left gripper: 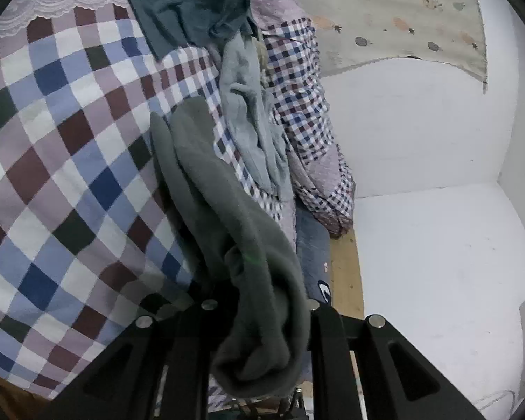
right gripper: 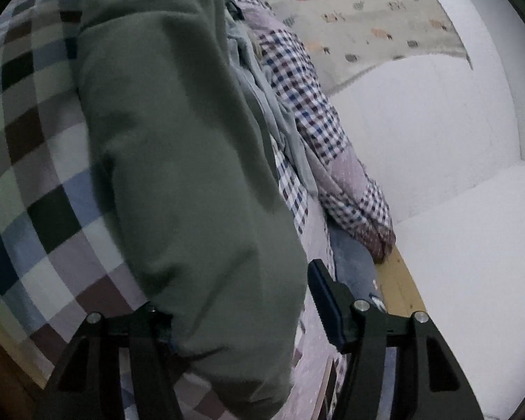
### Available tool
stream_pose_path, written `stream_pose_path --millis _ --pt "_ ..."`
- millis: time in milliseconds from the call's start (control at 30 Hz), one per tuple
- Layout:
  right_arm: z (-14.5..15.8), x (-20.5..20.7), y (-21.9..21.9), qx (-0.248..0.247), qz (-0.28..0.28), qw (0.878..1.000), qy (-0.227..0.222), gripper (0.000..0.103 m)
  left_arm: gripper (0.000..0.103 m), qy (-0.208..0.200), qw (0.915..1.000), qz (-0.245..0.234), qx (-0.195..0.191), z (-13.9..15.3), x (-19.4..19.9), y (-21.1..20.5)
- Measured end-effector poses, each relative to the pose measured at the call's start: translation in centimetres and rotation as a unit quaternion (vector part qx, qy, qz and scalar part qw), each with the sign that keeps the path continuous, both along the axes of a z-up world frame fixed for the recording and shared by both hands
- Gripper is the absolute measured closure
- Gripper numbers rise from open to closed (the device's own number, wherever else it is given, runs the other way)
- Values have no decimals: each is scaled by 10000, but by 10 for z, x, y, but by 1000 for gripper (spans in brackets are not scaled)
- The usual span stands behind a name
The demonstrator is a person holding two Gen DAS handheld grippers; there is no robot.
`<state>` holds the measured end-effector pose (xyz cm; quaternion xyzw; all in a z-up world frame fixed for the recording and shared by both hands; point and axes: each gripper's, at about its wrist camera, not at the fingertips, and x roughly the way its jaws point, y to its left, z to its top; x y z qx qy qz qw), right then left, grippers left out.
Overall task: Fold clothes
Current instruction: 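Lift the green shirt off the bed with both grippers, letting it hang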
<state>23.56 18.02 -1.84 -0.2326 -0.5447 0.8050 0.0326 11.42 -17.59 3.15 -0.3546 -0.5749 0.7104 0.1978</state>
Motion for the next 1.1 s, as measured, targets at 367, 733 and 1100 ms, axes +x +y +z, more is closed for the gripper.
stream_pose_path --millis 367,733,1100 --pt "66 -1 15 -416 388 9983 131 94 90 255 9980 221 -529 35 14 -8" --pt "245 31 6 -1061 720 9902 553 94 90 1007 9913 429 -735 186 76 -18" --pt "314 -3 26 -2105 735 9613 -1617 92 90 -367 9963 220 -744 167 44 -24"
